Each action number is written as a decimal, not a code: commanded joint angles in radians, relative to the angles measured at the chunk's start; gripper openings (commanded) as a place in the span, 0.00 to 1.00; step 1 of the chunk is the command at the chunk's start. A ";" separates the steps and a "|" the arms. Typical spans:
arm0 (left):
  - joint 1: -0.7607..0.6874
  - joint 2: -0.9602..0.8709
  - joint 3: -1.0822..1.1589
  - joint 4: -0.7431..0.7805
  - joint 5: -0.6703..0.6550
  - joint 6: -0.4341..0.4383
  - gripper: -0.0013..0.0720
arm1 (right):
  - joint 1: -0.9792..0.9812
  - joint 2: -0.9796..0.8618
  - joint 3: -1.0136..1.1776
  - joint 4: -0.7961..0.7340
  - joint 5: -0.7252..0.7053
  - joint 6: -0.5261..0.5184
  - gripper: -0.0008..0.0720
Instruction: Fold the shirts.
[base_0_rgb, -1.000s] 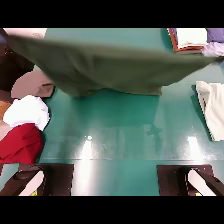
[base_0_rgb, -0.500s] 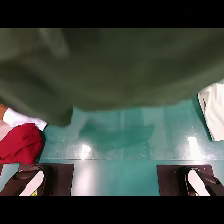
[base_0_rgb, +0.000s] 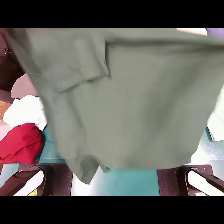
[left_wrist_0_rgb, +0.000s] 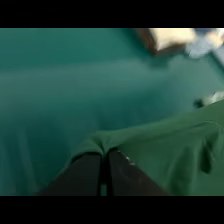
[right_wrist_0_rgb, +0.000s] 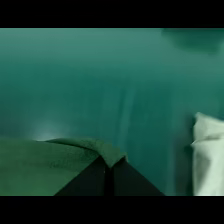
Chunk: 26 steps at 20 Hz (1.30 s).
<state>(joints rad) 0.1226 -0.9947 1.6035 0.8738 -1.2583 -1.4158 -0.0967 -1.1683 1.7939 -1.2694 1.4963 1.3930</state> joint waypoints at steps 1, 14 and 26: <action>-0.007 -0.157 -0.209 0.002 -0.012 0.069 0.05 | 0.069 -0.193 -0.132 -0.051 0.016 0.001 0.04; -0.094 -0.623 -0.087 -0.031 0.500 0.232 0.05 | 0.076 -0.643 0.099 -0.032 -0.212 0.032 0.04; -0.078 -0.619 -0.182 0.182 0.103 0.263 0.05 | 0.111 -0.602 -0.023 -0.042 0.016 0.058 0.04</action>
<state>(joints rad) 0.0437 -1.6131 1.4616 1.0370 -1.0988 -1.1538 0.0029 -1.7943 1.8416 -1.3144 1.4845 1.4361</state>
